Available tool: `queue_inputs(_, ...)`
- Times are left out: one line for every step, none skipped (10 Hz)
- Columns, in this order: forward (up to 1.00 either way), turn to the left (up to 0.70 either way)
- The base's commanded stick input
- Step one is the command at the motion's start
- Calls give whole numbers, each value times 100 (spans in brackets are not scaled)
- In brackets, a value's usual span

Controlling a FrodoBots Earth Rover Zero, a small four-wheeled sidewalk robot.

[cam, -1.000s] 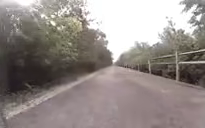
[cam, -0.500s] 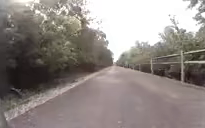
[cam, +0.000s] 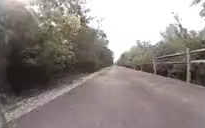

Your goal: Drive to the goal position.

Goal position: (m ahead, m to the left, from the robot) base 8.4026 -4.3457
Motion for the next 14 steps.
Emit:
queue_inputs(70,0)
queue_inputs(70,0)
queue_inputs(70,-30)
queue_inputs(70,-34)
queue_inputs(70,-26)
queue_inputs(70,-11)
queue_inputs(70,0)
queue_inputs(70,0)
queue_inputs(70,0)
queue_inputs(70,0)
queue_inputs(70,0)
queue_inputs(70,0)
queue_inputs(70,0)
queue_inputs(70,0)
